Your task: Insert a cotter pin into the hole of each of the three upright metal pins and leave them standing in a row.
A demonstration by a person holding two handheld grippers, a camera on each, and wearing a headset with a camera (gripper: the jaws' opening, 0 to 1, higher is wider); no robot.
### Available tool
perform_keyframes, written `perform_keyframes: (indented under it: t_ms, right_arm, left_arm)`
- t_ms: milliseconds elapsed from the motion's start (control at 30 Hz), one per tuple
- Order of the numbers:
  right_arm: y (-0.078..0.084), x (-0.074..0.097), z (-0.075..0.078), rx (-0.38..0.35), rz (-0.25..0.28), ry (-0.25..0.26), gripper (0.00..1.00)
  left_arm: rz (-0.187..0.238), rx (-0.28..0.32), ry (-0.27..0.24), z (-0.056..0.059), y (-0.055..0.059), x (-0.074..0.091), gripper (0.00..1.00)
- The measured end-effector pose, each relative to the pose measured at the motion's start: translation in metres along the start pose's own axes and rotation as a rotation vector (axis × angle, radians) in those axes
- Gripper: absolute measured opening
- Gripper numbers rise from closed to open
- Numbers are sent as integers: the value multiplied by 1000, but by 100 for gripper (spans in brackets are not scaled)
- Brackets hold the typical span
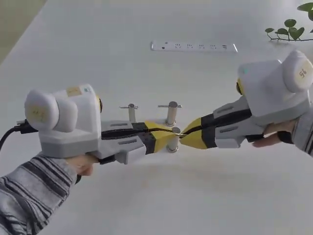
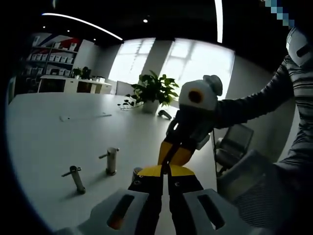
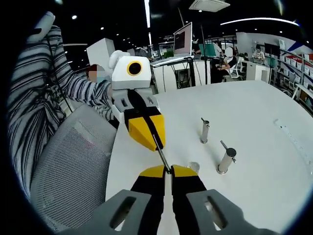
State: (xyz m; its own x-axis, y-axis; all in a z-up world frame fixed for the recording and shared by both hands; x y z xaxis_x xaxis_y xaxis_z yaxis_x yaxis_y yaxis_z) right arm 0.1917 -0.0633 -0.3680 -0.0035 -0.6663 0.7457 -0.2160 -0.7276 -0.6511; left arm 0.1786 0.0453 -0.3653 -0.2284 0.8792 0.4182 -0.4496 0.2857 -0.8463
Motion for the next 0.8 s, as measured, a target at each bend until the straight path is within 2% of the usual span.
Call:
perform_keyframes:
  t_ms: [100,167,400,500,667,800]
  right_arm:
    - [1,-1,-1,50,-20,17,0]
    - [1,-1,-1,75,-32,19,0]
    - [3,-1,-2,179,-95,54,0]
    - [4,0,0,214,-120,80,0]
    - [7,1,4,242,-145,100,0]
    - [12,2,11,250,-165,123,0]
  left_arm:
    - [-7,-11,-7,0,1,-1,0]
    - [-13,-43,-27,0,2,-2,1]
    - [-30,-81,-77,-4,3,-6,6]
    - [-43,-109,-132,-10,5,-7,14]
    - [-50,-123,-181,-17,7,-9,25]
    - [-70,-158,-254,-22,11,-14,31]
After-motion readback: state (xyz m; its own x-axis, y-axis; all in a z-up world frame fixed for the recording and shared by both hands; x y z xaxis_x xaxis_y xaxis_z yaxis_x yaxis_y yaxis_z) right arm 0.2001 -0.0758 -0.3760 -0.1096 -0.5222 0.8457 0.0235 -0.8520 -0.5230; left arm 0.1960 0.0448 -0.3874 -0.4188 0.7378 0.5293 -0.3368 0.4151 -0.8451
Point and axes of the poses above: the centre of the closed fingertips' face, and the gripper's own axes: x roughly backward along the fingers, z roughly to its right, y roughly out of its underside, the point moved 6 cm from there along x, roughly backward along the fingers, and after that the axes turned 13 degrees about -z, right-handed, at the moved point
